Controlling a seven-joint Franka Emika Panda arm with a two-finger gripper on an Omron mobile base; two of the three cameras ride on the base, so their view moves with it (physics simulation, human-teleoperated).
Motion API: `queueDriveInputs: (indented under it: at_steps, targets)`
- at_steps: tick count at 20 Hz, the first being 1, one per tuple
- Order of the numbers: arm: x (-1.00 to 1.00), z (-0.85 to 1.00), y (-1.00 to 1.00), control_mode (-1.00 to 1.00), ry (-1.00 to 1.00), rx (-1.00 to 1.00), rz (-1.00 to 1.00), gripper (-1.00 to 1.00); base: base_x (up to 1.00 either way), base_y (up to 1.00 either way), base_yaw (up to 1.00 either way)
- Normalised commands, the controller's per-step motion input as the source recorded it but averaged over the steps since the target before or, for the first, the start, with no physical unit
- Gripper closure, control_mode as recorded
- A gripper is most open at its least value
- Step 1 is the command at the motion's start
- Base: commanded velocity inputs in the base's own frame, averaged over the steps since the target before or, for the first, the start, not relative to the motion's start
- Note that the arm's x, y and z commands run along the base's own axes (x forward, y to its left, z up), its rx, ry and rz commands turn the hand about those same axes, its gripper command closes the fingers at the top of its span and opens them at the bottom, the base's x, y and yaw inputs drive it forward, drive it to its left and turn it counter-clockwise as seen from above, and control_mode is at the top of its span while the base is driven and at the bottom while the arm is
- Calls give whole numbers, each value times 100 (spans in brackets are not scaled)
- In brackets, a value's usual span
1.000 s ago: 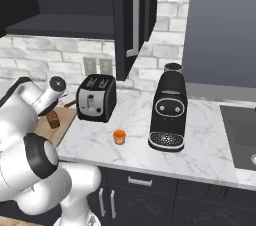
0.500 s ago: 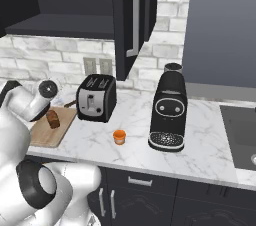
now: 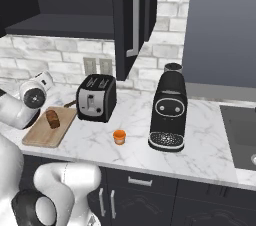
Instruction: Pick the bread, place it on the cutting board, pick the jam, place it on the counter, and close the cabinet.
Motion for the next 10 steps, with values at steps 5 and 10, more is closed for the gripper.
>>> queueDriveInputs:
  at_steps: [5, 10]
  targets:
    - [-52, 36, 1, -100, -17, 0, -4, -100, 0, 0, 0]
    - [-65, 34, 2, -100, -14, 0, -7, -100, 0, 0, 0]
